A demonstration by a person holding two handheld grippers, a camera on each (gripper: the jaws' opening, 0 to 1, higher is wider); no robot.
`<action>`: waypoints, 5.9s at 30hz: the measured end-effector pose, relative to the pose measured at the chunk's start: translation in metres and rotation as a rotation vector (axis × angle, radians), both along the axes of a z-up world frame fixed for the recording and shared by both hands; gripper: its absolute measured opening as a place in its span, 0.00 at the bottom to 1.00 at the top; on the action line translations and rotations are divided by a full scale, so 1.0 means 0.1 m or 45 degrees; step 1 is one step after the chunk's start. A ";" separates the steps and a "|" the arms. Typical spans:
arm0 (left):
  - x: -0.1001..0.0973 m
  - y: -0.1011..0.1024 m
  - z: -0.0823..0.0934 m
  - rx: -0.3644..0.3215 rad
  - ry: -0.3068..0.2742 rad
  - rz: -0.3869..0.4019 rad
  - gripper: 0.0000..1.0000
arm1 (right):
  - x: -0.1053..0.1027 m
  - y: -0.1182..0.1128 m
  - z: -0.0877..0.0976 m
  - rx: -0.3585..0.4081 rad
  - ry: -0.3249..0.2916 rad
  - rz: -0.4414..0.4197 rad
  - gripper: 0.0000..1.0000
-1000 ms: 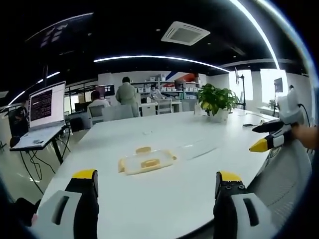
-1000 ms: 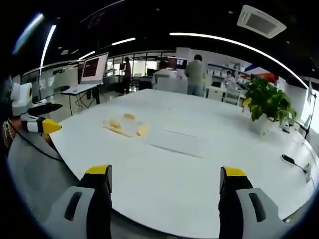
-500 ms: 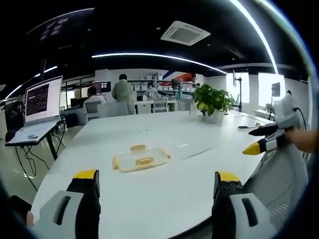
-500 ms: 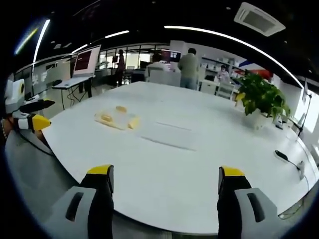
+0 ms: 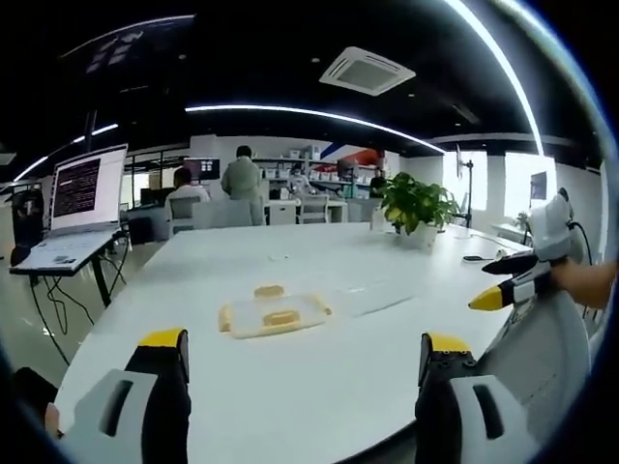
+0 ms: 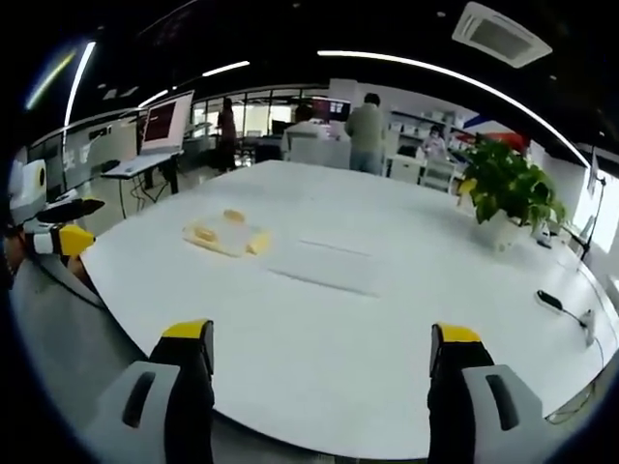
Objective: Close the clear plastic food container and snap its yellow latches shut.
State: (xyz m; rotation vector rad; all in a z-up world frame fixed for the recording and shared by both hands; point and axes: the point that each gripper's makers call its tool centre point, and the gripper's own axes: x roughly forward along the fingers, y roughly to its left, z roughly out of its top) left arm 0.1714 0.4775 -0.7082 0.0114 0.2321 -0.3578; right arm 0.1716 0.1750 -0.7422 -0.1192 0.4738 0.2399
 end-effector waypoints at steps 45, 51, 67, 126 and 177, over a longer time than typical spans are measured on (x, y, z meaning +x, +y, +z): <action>1.23 0.67 0.10 0.473 0.010 -0.089 0.96 | 1.14 0.34 0.33 -0.447 -0.138 0.459 0.90; 1.42 0.74 0.04 0.614 -0.007 -0.121 0.95 | 1.35 0.58 0.35 -0.573 -0.191 0.571 0.88; 1.93 0.76 -0.38 0.826 0.081 -0.287 0.92 | 1.99 1.16 0.19 -0.671 -0.192 0.777 0.86; 2.31 0.30 -1.33 0.959 0.706 -1.220 0.59 | 2.33 1.82 -0.95 -0.678 0.395 1.492 0.37; 2.30 0.41 -1.34 1.149 0.755 -1.361 0.32 | 2.29 1.85 -1.04 -0.764 0.650 1.604 0.36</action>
